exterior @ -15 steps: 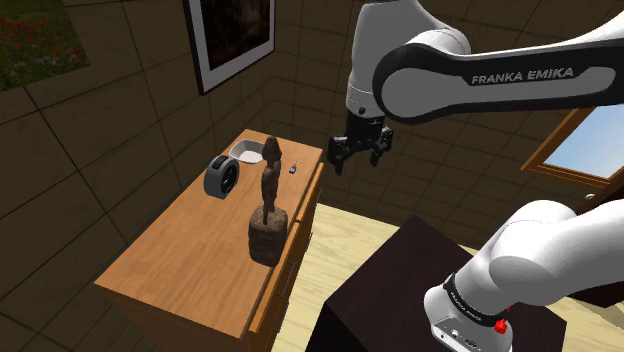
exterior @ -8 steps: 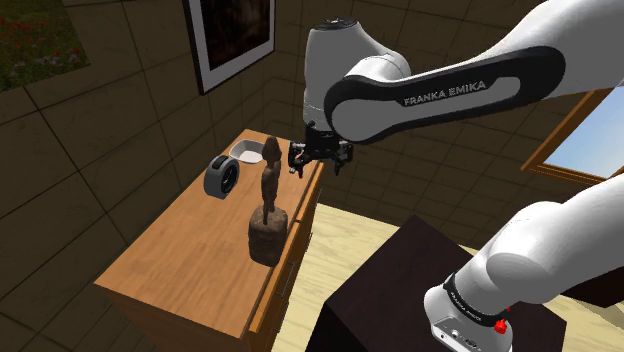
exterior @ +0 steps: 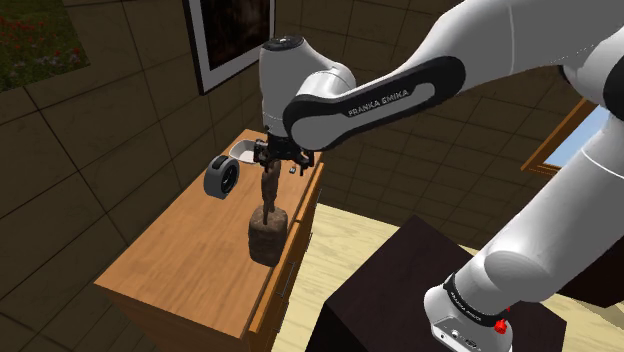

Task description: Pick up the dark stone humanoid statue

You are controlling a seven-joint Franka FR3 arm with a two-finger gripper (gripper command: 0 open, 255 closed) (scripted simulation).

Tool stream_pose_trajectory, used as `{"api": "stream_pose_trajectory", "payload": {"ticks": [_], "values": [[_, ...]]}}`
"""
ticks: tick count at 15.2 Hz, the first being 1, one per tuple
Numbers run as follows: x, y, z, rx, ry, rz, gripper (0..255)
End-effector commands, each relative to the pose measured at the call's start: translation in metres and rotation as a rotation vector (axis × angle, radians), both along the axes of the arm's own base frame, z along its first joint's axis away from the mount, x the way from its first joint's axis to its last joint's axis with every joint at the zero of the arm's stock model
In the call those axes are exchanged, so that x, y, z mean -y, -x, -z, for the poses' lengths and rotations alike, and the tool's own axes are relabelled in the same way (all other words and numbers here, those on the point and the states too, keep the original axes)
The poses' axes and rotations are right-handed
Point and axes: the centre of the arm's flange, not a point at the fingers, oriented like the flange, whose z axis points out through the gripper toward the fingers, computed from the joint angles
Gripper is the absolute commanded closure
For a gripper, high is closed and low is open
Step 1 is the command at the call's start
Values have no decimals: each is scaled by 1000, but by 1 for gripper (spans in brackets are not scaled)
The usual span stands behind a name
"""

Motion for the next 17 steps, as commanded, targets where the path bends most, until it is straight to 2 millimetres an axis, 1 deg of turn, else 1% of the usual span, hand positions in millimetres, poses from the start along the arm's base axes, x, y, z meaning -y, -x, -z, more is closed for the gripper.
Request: {"api": "stream_pose_trajectory", "payload": {"ticks": [1, 3, 4, 10, 11, 13, 14, 17], "values": [[-14, -21, 8, 26, 2, 52, 0], [-23, -43, 16, 49, 5, 100, 0], [-24, -47, 17, 53, 6, 108, 0], [-24, -47, 49, 53, 6, 108, 0], [-24, -47, 57, 53, 6, 108, 0], [-24, -47, 57, 53, 6, 108, 0], [-24, -47, 57, 53, 6, 108, 255], [-24, -47, 57, 53, 6, 108, 255]]}}
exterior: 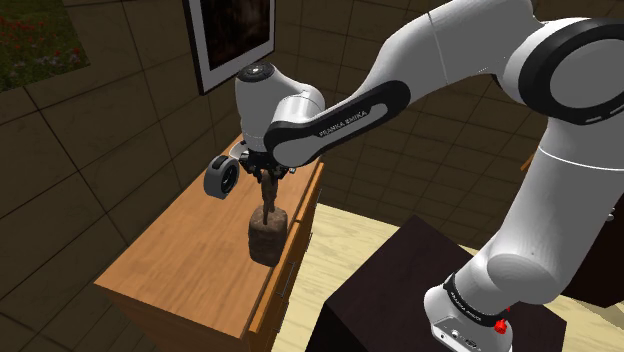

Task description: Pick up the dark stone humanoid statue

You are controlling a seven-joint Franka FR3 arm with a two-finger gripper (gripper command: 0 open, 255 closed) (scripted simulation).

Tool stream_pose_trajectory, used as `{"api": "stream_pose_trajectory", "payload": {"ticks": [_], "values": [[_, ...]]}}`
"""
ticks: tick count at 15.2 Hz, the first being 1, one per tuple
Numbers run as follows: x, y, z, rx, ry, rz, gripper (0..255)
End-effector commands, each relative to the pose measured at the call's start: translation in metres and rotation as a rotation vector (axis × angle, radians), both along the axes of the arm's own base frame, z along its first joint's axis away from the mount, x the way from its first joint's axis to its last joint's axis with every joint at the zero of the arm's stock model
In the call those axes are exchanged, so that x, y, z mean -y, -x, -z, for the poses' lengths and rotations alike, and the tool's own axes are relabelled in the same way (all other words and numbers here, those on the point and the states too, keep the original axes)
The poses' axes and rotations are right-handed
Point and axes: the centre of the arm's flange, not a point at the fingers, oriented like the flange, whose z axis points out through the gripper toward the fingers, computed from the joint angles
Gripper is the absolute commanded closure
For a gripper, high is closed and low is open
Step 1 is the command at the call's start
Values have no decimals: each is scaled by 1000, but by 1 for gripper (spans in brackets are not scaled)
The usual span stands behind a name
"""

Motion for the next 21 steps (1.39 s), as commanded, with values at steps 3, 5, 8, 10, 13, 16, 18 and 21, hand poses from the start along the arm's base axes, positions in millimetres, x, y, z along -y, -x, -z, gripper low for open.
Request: {"api": "stream_pose_trajectory", "payload": {"ticks": [3, 5, 8, 10, 13, 16, 18, 21], "values": [[0, 0, 0, 0, 0, -1, 255], [0, 0, 1, 0, 0, -1, 255], [0, 0, -10, 0, 0, -1, 255], [0, 0, -20, 0, 0, -1, 255], [0, 0, -36, 0, 0, -1, 255], [0, 0, -52, 0, 0, -1, 255], [0, 0, -63, 0, 0, -1, 255], [0, 0, -78, 0, 0, -1, 255]]}}
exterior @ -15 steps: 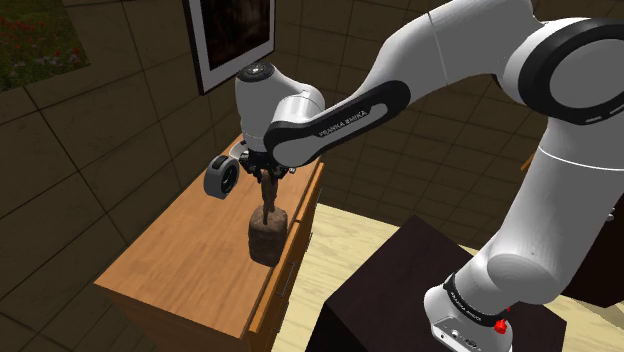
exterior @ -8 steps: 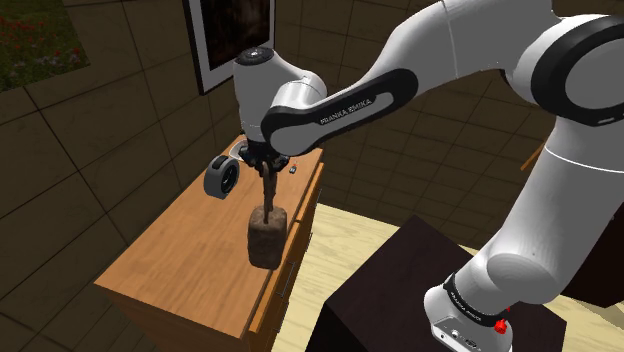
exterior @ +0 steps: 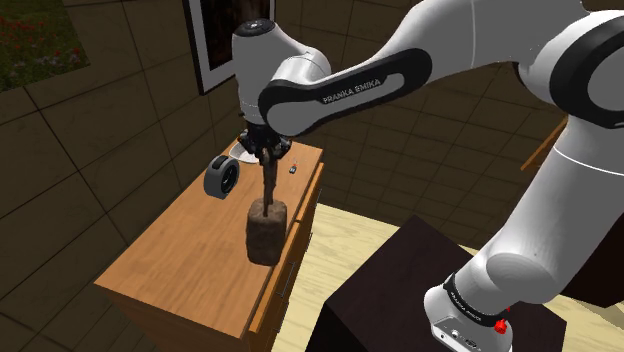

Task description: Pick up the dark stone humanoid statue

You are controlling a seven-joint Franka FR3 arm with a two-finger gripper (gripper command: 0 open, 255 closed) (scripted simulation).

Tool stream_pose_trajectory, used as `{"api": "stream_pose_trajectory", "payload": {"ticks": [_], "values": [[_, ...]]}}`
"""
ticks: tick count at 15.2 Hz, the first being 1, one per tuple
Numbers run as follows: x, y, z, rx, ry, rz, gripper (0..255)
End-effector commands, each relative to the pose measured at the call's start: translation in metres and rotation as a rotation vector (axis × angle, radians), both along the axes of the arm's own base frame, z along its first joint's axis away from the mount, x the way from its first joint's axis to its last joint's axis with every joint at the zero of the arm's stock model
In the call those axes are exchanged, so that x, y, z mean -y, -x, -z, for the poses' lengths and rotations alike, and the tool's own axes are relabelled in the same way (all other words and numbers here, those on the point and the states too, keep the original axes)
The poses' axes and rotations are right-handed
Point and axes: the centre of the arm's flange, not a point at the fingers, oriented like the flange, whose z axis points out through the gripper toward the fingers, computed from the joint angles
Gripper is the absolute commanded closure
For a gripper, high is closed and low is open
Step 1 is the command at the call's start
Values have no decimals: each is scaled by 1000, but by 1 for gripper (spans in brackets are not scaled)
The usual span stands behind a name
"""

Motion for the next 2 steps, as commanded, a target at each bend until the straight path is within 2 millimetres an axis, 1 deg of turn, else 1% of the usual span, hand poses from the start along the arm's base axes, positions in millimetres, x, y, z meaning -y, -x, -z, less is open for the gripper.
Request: {"api": "stream_pose_trajectory", "payload": {"ticks": [1, 2], "values": [[0, 0, -8, 4, -1, 0, 255], [0, 0, -8, 4, -1, 0, 255]]}}
